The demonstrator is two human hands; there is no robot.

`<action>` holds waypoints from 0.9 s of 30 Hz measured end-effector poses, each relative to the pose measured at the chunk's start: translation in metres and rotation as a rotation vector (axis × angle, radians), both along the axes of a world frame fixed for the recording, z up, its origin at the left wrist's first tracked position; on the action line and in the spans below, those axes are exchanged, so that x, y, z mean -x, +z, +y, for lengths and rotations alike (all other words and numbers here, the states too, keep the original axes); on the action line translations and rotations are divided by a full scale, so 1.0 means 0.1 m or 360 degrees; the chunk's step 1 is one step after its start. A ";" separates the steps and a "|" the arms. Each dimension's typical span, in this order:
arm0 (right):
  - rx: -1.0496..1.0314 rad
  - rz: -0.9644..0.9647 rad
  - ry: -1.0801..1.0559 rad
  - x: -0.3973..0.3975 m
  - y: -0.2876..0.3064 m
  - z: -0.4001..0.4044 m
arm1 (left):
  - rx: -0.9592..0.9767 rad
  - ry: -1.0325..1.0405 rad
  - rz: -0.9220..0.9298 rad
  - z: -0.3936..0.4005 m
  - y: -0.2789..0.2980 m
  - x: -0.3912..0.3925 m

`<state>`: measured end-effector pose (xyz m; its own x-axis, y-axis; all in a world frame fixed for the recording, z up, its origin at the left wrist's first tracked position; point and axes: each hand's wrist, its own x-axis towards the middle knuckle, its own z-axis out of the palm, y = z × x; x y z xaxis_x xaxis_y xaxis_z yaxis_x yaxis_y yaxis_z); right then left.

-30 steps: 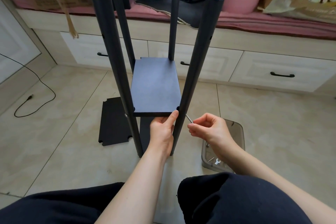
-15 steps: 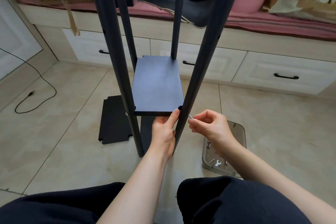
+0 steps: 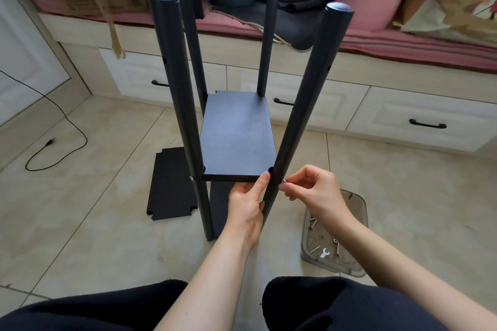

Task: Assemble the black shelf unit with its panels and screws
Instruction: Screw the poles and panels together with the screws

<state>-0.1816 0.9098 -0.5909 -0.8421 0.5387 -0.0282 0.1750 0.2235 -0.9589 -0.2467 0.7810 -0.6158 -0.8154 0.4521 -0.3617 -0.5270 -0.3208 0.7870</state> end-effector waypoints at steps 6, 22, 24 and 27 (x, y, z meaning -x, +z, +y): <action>-0.0455 0.0088 -0.0009 -0.06 -0.04 -0.05 | 0.0028 0.0008 0.0004 -0.01 0.00 -0.01; -0.0215 0.0133 -0.0039 -0.07 -0.03 -0.06 | 0.0006 0.0073 -0.0017 0.01 -0.04 -0.03; -0.0204 0.0163 -0.0064 -0.07 -0.04 -0.08 | -0.0014 0.0086 -0.0023 0.02 -0.03 -0.04; -0.0231 0.0169 -0.0080 -0.07 -0.04 -0.10 | -0.0022 0.0105 -0.0015 0.03 -0.04 -0.03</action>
<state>-0.1749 0.8996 -0.5952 -0.8082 0.5718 0.1408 0.0887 0.3545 -0.9308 -0.2434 0.7840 -0.6200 -0.8400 0.4025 -0.3638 -0.5119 -0.3656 0.7774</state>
